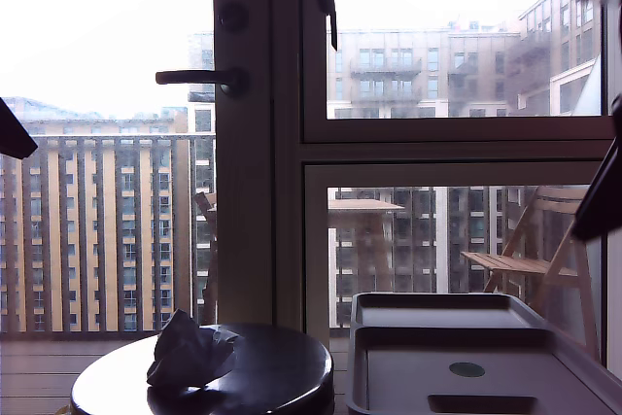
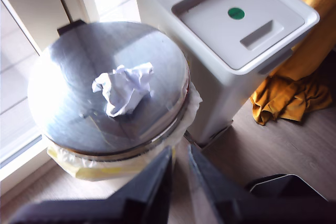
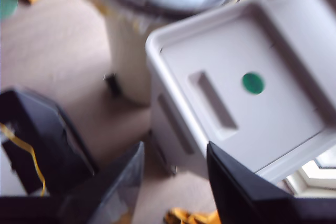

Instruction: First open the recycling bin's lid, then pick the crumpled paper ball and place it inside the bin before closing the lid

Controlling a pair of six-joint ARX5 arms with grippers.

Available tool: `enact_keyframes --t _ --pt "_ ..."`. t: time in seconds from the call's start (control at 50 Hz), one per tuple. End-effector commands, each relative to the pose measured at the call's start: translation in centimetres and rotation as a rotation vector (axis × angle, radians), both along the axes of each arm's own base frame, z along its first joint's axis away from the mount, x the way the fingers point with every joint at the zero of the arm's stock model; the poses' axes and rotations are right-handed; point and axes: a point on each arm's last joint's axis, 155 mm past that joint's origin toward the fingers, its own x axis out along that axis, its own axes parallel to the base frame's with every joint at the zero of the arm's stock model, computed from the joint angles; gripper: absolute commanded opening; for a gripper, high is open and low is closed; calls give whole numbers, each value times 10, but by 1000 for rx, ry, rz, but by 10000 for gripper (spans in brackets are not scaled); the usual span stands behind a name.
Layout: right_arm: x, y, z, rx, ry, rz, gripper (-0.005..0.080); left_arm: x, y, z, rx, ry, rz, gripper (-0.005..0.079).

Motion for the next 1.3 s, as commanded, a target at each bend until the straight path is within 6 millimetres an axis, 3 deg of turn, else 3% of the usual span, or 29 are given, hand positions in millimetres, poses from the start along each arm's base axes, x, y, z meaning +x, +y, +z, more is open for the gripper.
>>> enact_keyframes --t 0.0,0.62,1.28 --pt "7 2 -6 -35 6 21 389 1 -3 0 1 -1 -12 77" --pt "47 9 -84 -273 212 179 388 -4 -12 -1 2 3 -46 77" --pt "81 25 -137 -320 275 236 388 -4 -12 0 2 -1 -46 77"
